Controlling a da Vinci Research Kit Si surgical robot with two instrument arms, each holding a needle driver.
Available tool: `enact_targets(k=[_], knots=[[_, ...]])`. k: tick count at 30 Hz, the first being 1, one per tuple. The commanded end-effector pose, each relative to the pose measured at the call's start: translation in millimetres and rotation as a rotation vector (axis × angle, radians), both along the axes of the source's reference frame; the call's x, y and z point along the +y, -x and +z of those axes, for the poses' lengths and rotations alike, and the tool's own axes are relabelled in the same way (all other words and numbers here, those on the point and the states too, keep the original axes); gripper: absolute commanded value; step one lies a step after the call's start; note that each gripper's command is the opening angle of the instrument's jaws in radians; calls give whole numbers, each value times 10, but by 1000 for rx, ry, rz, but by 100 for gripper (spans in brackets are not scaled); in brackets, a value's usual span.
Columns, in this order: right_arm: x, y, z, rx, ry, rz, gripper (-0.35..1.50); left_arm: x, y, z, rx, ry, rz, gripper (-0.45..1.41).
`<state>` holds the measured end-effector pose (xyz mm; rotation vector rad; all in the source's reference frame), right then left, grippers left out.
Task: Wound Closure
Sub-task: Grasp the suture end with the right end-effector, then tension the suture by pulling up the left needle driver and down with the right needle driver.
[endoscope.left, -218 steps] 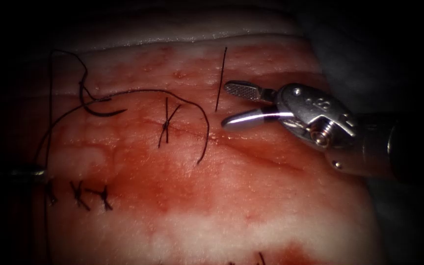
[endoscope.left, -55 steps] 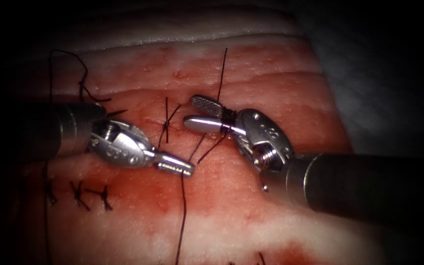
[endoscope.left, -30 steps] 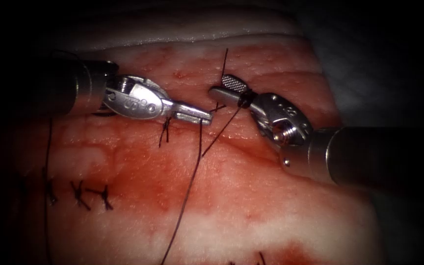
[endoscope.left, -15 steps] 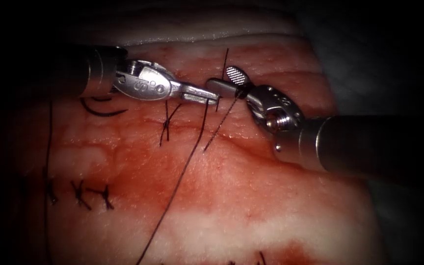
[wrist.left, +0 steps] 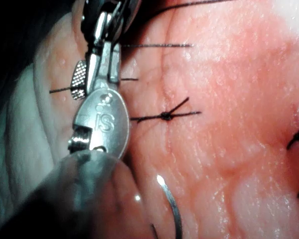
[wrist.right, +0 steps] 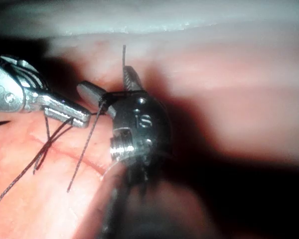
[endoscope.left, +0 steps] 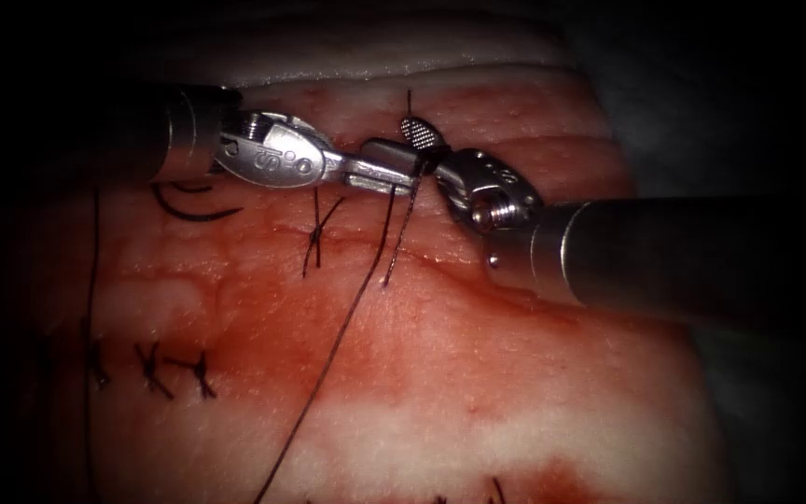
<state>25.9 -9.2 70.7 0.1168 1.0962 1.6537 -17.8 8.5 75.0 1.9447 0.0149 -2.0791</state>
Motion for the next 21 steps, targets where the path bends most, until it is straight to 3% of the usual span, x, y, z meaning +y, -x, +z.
enact_targets(k=[1,12,21], knots=[[0,-6,2,-2,1,4,-35,3,4,4,-2,3,2,-45],[-13,-5,-7,-84,15,-18,-35,-3,-13,0,6,12,4,-45],[-42,-17,-28,-105,136,-3,-35,5,-28,-1,40,-50,-21,-45]])
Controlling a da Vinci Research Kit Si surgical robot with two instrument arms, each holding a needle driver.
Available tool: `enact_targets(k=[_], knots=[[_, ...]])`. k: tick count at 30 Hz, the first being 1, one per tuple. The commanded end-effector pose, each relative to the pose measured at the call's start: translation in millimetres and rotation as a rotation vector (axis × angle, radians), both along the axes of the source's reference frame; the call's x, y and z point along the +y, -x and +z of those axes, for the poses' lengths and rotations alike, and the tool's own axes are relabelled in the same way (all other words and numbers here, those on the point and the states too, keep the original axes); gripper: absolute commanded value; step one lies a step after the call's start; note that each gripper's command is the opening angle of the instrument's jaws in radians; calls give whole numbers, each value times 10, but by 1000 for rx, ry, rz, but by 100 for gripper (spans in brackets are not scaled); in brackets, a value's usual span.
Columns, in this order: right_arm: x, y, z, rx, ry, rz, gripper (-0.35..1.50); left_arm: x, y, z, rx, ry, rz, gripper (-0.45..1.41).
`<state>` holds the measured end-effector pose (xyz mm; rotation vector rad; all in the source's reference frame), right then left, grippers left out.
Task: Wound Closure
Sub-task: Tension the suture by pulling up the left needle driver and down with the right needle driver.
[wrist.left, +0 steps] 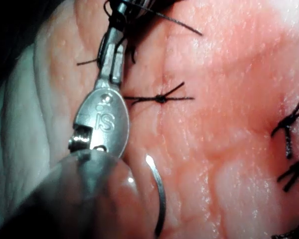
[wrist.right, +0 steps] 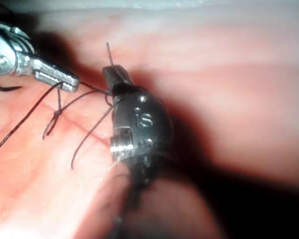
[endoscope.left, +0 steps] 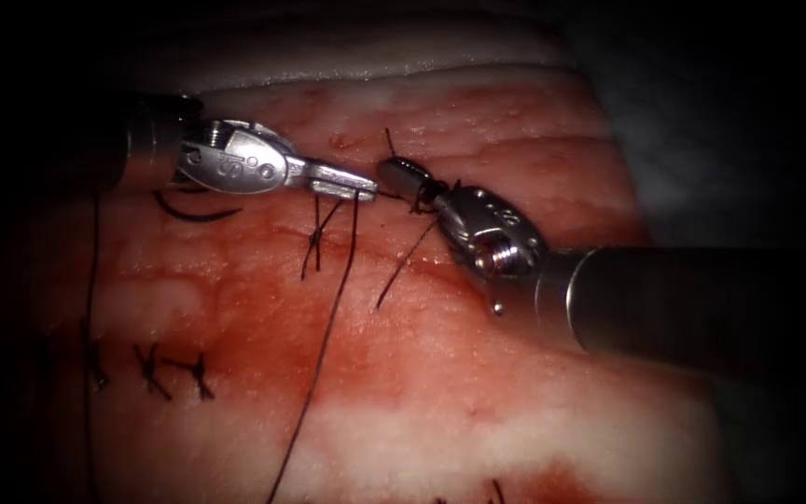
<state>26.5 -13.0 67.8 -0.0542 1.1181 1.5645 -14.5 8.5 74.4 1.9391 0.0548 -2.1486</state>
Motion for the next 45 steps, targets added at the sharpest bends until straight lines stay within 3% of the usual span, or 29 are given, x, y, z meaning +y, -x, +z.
enact_targets(k=[1,10,14,21,40,45], knots=[[-9,-13,-2,-9,15,-2,-35,7,4,6,7,-3,-7,-45],[-38,-24,-28,-128,18,-4,-35,43,6,28,44,-28,-51,-45],[-52,-31,-40,-219,-24,-62,-35,58,13,38,51,-32,-66,-45],[-74,-39,-58,-264,-21,-113,-35,89,25,38,53,-55,-88,-45],[-132,-47,-67,-289,-34,-172,-35,176,44,37,46,-57,-136,-45],[-135,-49,-64,-174,-153,-136,-35,192,45,43,48,-53,-147,-45]])
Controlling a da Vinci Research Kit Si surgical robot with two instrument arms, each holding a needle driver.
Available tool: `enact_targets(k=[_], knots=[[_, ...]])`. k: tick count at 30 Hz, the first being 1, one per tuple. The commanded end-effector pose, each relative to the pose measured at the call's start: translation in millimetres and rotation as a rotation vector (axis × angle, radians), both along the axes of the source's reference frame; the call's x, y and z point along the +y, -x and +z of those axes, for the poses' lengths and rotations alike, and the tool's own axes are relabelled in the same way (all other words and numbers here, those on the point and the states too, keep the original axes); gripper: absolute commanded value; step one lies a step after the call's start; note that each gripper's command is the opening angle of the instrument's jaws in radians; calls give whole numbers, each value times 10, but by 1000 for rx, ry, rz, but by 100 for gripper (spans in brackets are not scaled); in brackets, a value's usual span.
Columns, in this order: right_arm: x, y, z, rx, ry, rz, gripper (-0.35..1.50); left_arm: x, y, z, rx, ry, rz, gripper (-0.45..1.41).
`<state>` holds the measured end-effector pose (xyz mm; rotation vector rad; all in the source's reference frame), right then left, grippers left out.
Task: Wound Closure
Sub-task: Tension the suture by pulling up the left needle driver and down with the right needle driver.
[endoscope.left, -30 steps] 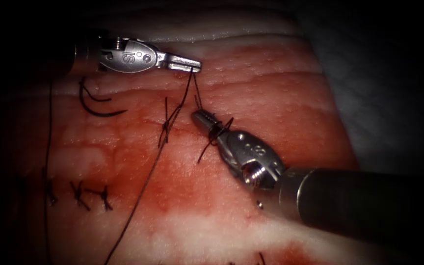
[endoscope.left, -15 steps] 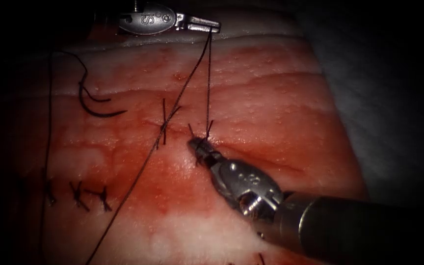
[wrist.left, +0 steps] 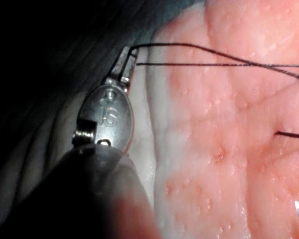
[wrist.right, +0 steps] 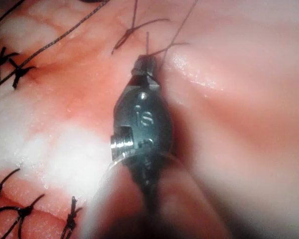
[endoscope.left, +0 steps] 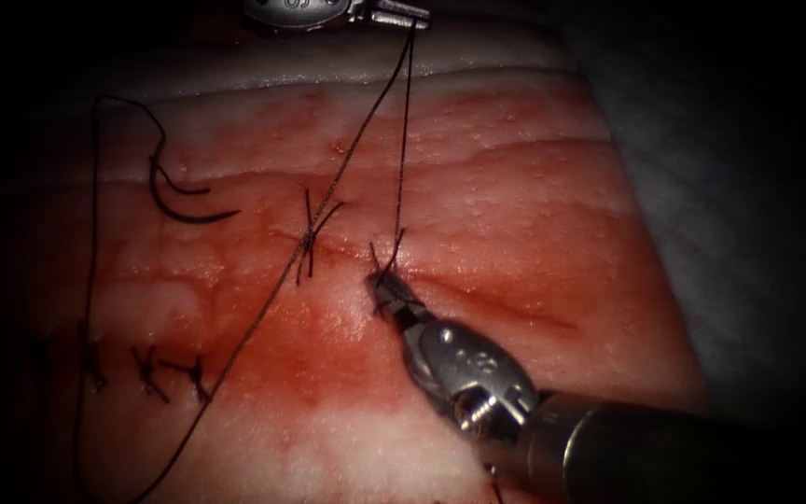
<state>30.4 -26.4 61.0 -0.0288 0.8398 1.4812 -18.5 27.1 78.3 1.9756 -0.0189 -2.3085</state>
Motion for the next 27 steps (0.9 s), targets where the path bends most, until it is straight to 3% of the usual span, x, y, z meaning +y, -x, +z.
enact_targets(k=[1,4,14,20,27], knots=[[0,-11,4,46,-34,31,-35,8,5,5,0,7,-3,-45],[0,-10,5,166,-134,114,-35,12,4,7,1,6,-5,-45],[-7,-15,9,384,-390,240,-35,14,3,10,-1,7,-5,-45],[-18,-20,12,395,-414,225,-35,19,3,13,0,16,-6,-45],[-23,-22,0,207,-137,145,-35,34,4,22,6,20,-18,-45]])
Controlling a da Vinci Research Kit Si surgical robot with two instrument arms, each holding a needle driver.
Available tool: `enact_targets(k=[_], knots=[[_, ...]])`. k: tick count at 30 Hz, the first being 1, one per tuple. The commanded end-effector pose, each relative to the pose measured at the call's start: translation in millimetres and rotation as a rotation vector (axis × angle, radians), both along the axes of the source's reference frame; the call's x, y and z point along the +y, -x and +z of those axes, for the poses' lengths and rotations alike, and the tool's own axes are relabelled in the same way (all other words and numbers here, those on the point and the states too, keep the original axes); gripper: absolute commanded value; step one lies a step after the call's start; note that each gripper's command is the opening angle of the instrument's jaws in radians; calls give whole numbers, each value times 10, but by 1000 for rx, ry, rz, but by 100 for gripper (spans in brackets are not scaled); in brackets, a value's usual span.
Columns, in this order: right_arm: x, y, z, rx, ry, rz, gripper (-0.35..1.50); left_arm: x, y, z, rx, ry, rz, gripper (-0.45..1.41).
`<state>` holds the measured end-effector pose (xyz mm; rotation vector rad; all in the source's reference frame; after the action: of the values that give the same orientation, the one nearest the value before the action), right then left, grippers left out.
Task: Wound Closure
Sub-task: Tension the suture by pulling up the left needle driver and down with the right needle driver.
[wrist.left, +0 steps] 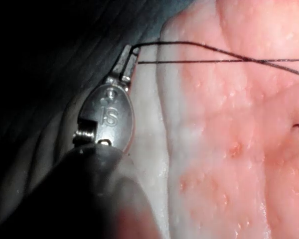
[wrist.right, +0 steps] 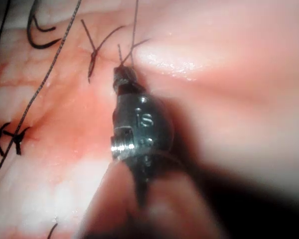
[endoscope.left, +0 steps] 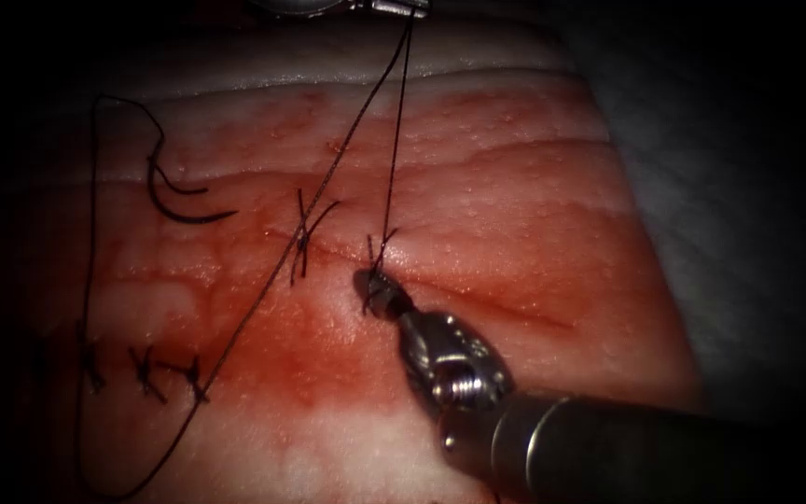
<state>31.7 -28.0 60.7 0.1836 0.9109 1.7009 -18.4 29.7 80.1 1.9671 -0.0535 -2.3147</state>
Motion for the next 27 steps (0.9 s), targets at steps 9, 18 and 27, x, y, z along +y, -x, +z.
enact_targets(k=[9,18,27], knots=[[-20,-20,-10,-218,137,-82,-35,26,7,21,24,6,-31,-45],[-34,-27,-9,-231,119,-113,-35,35,9,25,38,21,-52,-45],[-35,-31,-11,-261,149,-151,-35,36,9,23,31,39,-83,-45]])
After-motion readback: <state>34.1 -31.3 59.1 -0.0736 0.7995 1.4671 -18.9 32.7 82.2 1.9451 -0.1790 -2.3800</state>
